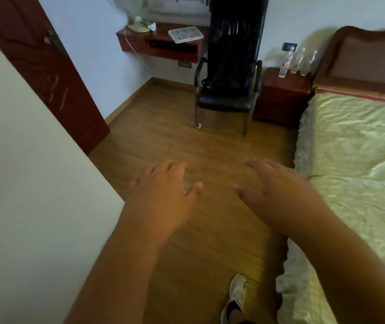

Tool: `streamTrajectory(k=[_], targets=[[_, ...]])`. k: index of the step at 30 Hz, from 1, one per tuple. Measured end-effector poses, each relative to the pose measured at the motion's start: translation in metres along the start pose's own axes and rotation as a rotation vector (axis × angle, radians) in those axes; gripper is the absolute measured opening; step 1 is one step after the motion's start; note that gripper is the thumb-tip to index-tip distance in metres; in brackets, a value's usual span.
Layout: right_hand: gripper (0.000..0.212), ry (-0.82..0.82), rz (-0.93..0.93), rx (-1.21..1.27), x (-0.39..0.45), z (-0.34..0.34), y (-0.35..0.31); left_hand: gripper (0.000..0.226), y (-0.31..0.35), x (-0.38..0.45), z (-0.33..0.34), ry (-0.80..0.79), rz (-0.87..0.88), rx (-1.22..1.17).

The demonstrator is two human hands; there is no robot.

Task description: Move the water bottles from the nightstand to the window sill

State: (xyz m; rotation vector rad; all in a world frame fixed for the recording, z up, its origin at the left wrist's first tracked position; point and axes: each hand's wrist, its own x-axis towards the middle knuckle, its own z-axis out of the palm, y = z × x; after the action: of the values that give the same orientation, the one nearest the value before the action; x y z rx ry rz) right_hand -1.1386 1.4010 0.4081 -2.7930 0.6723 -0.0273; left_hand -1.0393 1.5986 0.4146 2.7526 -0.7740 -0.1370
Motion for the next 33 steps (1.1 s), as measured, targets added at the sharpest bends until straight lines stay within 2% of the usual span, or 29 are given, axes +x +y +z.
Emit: streamTrajectory(k=[8, 13, 20, 33], targets=[[0.079, 0.061, 0.064, 0.053, 0.092, -0.033, 0.057, 0.063, 0.061, 0.103, 0.002, -0.005, 0.108, 0.021], [0.074, 0.063, 0.086, 0.033, 0.136, -0.052, 0.094, 0.064, 0.095, 0.152, 0.011, 0.008, 0.12, 0.015], [0.072, 0.046, 0.137, 0.021, 0.173, -0.068, 0.135, 0.065, 0.131, 0.21, 0.023, -0.076, 0.142, 0.007], [0.071, 0.039, 0.327, 0.022, 0.265, -0.089, 0.145, 0.062, 0.146, 0.363, 0.025, -0.168, 0.337, -0.033]])
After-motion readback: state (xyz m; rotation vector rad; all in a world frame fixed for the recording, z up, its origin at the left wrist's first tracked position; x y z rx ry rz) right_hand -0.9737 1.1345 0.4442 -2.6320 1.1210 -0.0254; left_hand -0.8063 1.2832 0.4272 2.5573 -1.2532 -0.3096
